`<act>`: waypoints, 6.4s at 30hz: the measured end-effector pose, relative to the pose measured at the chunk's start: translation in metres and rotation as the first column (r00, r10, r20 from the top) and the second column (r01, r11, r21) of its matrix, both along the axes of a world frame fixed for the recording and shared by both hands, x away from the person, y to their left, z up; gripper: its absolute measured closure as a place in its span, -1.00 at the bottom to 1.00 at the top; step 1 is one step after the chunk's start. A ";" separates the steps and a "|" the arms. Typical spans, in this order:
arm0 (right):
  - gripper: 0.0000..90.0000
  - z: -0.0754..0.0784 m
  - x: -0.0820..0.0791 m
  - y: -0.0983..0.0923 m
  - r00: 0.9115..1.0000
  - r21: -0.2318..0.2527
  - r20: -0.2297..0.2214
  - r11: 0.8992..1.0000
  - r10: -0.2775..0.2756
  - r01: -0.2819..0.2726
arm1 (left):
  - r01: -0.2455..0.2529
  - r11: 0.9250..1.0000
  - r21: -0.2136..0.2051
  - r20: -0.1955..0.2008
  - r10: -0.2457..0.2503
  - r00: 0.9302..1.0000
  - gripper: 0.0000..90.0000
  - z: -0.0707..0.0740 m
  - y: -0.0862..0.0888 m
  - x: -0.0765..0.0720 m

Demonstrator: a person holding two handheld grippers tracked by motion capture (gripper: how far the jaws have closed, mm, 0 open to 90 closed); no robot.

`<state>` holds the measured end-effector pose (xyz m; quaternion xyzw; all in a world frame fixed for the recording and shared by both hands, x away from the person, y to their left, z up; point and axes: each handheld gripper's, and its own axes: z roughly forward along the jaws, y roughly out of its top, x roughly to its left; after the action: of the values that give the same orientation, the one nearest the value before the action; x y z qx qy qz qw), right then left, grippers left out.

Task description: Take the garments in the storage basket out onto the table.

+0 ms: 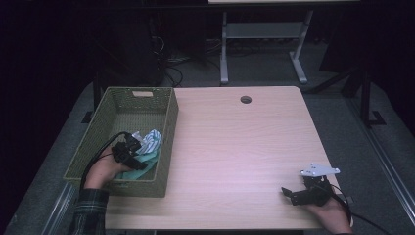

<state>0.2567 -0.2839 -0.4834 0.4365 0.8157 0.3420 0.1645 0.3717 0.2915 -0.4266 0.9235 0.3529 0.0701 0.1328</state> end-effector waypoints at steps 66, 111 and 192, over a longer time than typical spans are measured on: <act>-0.98 0.000 0.000 0.000 1.000 0.000 0.000 1.000 0.000 0.000 | -0.071 0.869 -0.489 0.230 0.207 0.951 0.81 0.108 0.041 -0.031; -0.98 0.000 0.000 0.000 1.000 0.000 0.001 1.000 -0.002 0.002 | 0.084 0.789 -0.608 0.263 0.100 0.959 0.81 0.139 -0.022 -0.032; -0.98 0.000 0.000 0.000 1.000 -0.001 0.001 1.000 -0.001 0.001 | 0.223 0.765 -0.604 0.121 -0.188 0.975 0.81 0.045 -0.228 -0.026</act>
<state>0.2571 -0.2838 -0.4834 0.4367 0.8155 0.3418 0.1654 0.3457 0.0638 -0.3813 0.8609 0.2496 -0.0386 0.4417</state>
